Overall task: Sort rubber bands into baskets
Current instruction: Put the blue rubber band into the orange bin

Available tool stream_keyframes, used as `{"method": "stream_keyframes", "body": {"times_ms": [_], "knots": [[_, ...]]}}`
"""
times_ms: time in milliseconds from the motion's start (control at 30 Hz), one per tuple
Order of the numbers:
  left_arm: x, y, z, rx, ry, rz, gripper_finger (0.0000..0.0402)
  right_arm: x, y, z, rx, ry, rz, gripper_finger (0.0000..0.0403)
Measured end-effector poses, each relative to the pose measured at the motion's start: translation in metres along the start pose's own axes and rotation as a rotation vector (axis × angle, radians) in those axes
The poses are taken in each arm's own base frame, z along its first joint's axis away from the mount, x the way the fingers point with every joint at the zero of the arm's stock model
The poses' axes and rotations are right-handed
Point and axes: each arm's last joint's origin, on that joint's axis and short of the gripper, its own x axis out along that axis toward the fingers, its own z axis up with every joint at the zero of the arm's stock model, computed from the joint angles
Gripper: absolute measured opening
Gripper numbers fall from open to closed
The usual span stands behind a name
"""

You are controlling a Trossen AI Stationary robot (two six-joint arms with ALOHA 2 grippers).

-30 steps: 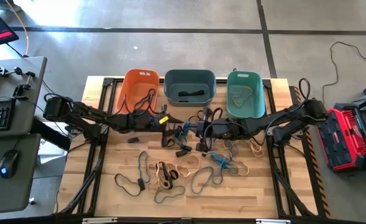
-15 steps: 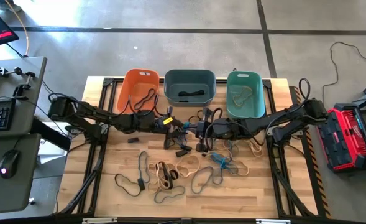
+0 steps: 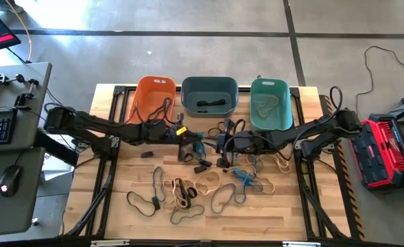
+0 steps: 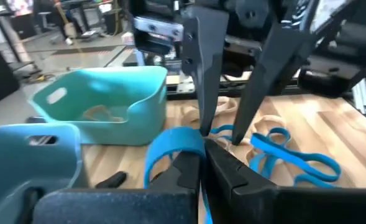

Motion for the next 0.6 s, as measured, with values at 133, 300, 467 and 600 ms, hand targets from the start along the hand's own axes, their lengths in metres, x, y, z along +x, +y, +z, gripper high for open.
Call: {"method": "stream_keyframes", "body": {"times_ms": [133, 300, 467, 600], "knots": [[-0.020, 0.004, 0.014, -0.004, -0.006, 0.015, 0.0001, 0.002, -0.005, -0.002, 0.026, 0.019, -0.011, 0.0075], [-0.047, 0.009, 0.022, -0.012, 0.061, 0.048, 0.0001, 0.004, -0.010, -0.004, 0.044, 0.031, -0.028, 0.0025], [-0.073, 0.021, 0.026, -0.027, 0.116, 0.160, 0.0001, 0.004, -0.012, -0.004, 0.045, 0.032, -0.033, 0.0010], [-0.085, 0.028, 0.029, -0.036, 0.111, 0.196, 0.0001, 0.004, -0.012, -0.004, 0.045, 0.031, -0.032, 0.0027]]}}
